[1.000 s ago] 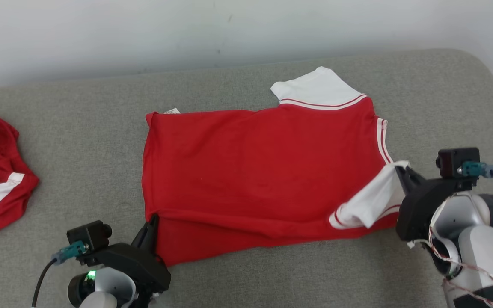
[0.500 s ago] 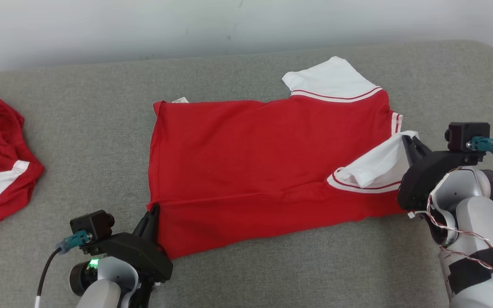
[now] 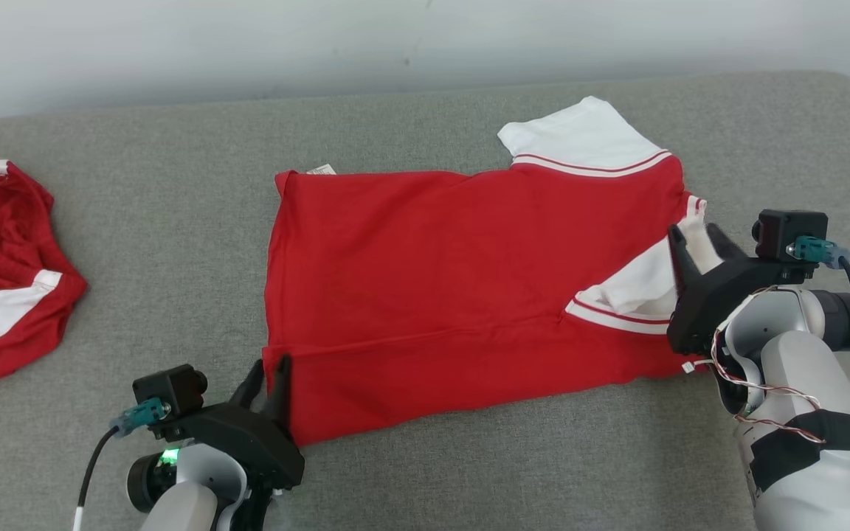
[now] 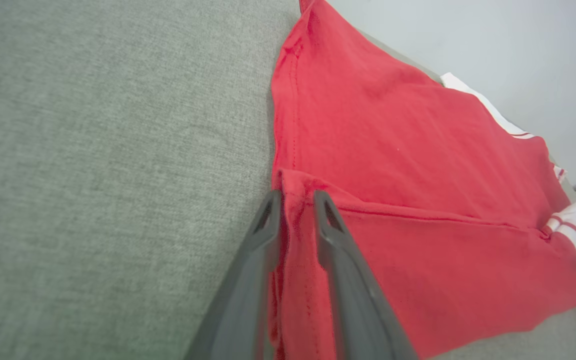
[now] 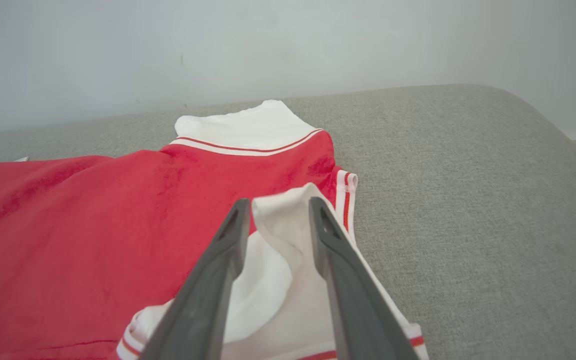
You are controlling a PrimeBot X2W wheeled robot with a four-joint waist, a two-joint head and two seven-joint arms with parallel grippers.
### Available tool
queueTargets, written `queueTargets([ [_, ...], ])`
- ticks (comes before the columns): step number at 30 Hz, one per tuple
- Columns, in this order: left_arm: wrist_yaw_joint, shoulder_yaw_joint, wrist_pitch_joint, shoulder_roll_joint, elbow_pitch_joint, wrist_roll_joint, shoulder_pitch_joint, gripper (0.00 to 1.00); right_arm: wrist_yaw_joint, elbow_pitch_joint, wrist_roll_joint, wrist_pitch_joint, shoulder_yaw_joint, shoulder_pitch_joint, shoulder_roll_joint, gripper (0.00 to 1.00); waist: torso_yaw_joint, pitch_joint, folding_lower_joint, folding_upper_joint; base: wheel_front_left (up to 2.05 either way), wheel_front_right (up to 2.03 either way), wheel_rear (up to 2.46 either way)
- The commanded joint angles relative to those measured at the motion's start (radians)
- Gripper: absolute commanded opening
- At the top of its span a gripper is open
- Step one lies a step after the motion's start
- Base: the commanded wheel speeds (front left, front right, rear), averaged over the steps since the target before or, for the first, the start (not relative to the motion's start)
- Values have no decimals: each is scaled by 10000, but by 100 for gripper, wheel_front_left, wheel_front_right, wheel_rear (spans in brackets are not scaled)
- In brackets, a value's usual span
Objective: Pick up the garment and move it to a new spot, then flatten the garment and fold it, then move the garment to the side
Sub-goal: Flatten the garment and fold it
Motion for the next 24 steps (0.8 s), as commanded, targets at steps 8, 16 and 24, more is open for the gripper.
queueTargets([
  [8,28,-174,-674,190,-36,329,491,100,-20,4,447,-628,111,276,-150,100,-23,-621,-1,-1,0,0,0],
  [16,512,-747,-835,419,-667,1065,1447,100,-20,-545,350,805,-259,1527,-903,100,-160,-893,-1,-1,0,0,0],
  [24,1207,-1013,-455,584,-857,1556,1319,100,-20,-646,-79,2022,-900,1882,-691,100,-247,-523,-1,-1,0,0,0],
])
